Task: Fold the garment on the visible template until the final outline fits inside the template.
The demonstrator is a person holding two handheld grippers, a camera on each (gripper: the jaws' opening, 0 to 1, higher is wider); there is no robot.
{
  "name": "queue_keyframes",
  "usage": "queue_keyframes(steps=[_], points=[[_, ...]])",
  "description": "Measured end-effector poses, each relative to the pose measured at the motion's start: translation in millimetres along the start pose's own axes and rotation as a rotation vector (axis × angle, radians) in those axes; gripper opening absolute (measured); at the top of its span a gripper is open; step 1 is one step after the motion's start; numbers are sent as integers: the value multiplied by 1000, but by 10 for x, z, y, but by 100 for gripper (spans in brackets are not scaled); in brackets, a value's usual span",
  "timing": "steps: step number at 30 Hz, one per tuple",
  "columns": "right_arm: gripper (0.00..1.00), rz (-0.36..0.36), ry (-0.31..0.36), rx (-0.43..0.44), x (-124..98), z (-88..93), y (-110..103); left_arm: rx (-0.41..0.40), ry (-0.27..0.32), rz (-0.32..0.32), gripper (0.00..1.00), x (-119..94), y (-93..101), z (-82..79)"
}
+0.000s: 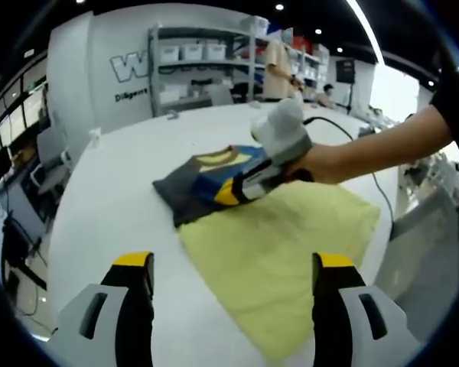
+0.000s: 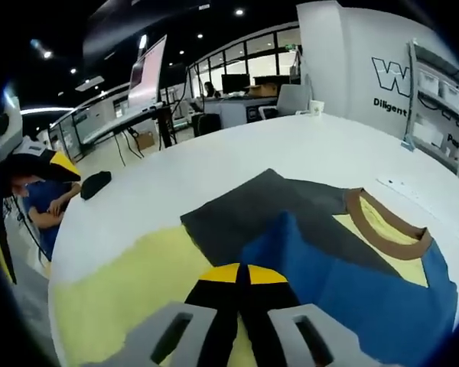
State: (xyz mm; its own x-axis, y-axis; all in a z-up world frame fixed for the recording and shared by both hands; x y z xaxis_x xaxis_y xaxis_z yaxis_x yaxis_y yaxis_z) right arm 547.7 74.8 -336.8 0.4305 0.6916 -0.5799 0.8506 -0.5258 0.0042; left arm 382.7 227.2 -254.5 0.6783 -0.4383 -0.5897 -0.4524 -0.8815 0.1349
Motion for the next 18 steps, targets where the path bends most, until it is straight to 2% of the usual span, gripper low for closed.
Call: queue_keyframes(steps=[4,7,12,14,15,18], points=[[0,-23,38,19,-68,-91,-42,-2,2,3,80,2,20,1],[0,-45,87,77,-127,-179,-89,-6,3,4,80,8,15,6],[0,-57,109,90,-185,-215,-102,-7,7,2,81,12,4,-8],[0,-61,114,96,-206,-217,-96,-7,8,2,81,14,0,-11],[0,-73,107,93,-131,-173,-69,-8,8,2,81,18,-3,-11],[0,-90,76,71,-90,-127,-102,-7,1,4,81,33,-1,-3]])
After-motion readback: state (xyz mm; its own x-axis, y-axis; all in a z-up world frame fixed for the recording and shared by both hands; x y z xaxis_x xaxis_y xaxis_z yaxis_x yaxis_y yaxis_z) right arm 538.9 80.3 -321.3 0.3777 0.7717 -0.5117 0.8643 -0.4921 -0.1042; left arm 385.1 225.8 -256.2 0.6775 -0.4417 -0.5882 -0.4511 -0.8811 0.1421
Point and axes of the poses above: the point that each gripper's makers call its tool centre point, and the gripper's own axes: x roughly forward along the fingers, y roughly to its right, z roughly out of its underside, the point moved 8 cm from there along -x, roughly backward along the fingers, and after that the axes turned 8 degrees about -x, right-handed, at the moved point
